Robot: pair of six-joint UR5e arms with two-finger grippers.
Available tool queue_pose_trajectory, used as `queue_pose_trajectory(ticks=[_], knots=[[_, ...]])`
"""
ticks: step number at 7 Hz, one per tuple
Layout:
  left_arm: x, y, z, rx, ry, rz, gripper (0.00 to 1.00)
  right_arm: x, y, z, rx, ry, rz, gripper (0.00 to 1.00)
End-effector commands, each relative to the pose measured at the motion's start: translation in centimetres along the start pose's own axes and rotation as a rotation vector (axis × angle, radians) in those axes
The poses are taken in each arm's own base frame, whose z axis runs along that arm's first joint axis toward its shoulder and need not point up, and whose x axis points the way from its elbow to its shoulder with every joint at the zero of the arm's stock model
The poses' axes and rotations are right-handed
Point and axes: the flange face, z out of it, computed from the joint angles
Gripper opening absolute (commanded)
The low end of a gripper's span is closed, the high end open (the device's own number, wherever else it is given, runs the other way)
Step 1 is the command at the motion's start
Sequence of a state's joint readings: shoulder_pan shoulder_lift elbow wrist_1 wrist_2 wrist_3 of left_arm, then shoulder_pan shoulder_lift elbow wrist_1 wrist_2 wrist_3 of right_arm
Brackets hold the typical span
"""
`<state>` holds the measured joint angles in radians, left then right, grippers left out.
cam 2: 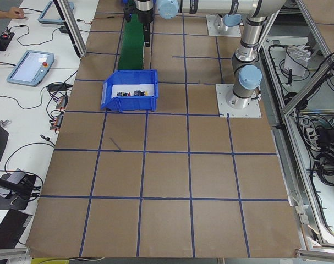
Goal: Transport two buttons from left to right
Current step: 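Move the left gripper over the yellow-capped button in the blue bin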
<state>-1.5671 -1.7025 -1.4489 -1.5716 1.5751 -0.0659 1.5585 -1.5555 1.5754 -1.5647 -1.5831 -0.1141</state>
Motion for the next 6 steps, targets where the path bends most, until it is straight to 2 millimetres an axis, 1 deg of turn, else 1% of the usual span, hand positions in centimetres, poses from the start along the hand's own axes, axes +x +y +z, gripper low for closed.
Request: queue_pose_trajectory(ticks=[1, 2, 3, 4, 5, 6], knots=[[-0.7, -0.7, -0.4, 0.024, 0.006, 0.017, 1.0, 0.0, 0.0, 0.1, -0.002, 0.0, 0.001, 1.0], [-2.9, -3.2, 0.9, 0.054, 0.006, -0.016, 1.0, -0.1, 0.1, 0.0, 0.0, -0.005, 0.004, 1.0], [-6.6, -6.2, 3.4, 0.062, 0.009, -0.072, 1.0, 0.0, 0.0, 0.0, 0.005, -0.001, 0.019, 1.0], [-8.7, -8.9, 6.9, 0.053, 0.007, -0.103, 1.0, 0.0, 0.0, -0.1, 0.009, -0.002, 0.04, 1.0], [-9.3, -10.8, 9.2, 0.065, 0.007, -0.107, 1.0, 0.0, 0.1, -0.1, 0.006, 0.002, 0.095, 1.0], [-9.6, -11.8, 11.5, 0.044, 0.003, -0.07, 1.0, 0.0, 0.0, -0.3, 0.009, 0.002, 0.097, 1.0]])
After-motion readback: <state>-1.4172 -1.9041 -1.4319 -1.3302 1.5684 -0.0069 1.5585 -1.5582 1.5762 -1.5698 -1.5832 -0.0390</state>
